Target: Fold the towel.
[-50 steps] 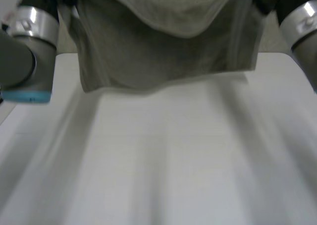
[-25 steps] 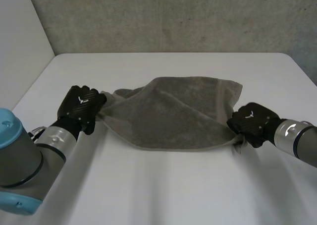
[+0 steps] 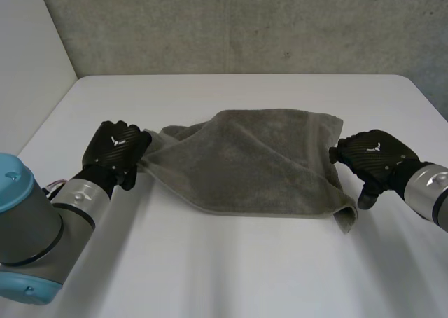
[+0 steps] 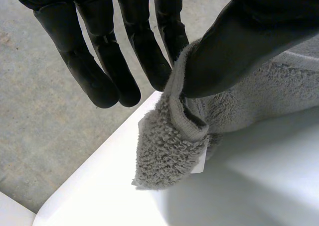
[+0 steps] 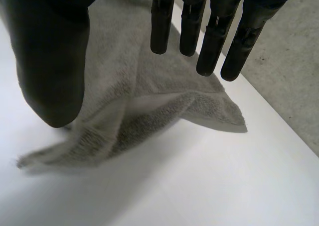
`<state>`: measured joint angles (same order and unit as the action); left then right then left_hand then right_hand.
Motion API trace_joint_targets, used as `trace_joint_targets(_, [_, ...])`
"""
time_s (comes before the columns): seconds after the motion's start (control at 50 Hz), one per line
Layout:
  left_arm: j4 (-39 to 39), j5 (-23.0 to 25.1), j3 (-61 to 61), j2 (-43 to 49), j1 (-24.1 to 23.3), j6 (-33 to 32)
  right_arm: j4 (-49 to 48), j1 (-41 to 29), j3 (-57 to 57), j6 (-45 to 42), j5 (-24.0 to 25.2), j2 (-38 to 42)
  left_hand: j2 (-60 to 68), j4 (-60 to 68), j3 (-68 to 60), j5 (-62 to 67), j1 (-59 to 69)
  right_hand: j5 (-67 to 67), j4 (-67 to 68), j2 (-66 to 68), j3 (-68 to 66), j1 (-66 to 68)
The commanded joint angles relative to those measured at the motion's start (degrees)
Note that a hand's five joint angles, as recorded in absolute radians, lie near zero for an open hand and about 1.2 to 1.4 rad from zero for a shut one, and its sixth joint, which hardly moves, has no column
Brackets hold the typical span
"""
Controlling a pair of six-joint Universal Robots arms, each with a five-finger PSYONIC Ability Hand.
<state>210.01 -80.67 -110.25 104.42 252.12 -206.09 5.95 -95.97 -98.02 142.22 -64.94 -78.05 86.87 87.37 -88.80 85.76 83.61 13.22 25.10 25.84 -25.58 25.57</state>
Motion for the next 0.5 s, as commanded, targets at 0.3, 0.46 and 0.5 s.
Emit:
trace_joint_targets(0.3, [-2.32, -0.01, 2.06, -0.35, 2.33, 4.29, -17.29, -0.62, -13.95, 9.21, -0.36, -0.17, -6.87, -7.37, 8.80, -15.76, -3.61, 0.99, -0.89, -1.63, 1.36, -1.36])
trace_joint_targets(0.46, [-3.03, -0.01, 2.76, -0.44, 3.91, 6.31, -21.94, -1.06, -11.32, 8.42, -5.18, 7.82, -6.87, -7.37, 8.80, -15.76, -3.61, 2.17, 0.29, -0.45, 0.19, -0.18])
trace_joint_targets(0.5, [-3.29, -0.01, 2.93, -0.44, 4.00, 6.66, -22.38, -1.06, -10.88, 8.42, -5.72, 8.44, -6.87, -7.37, 8.80, -15.76, -3.61, 2.34, 0.46, -0.28, 0.02, -0.01])
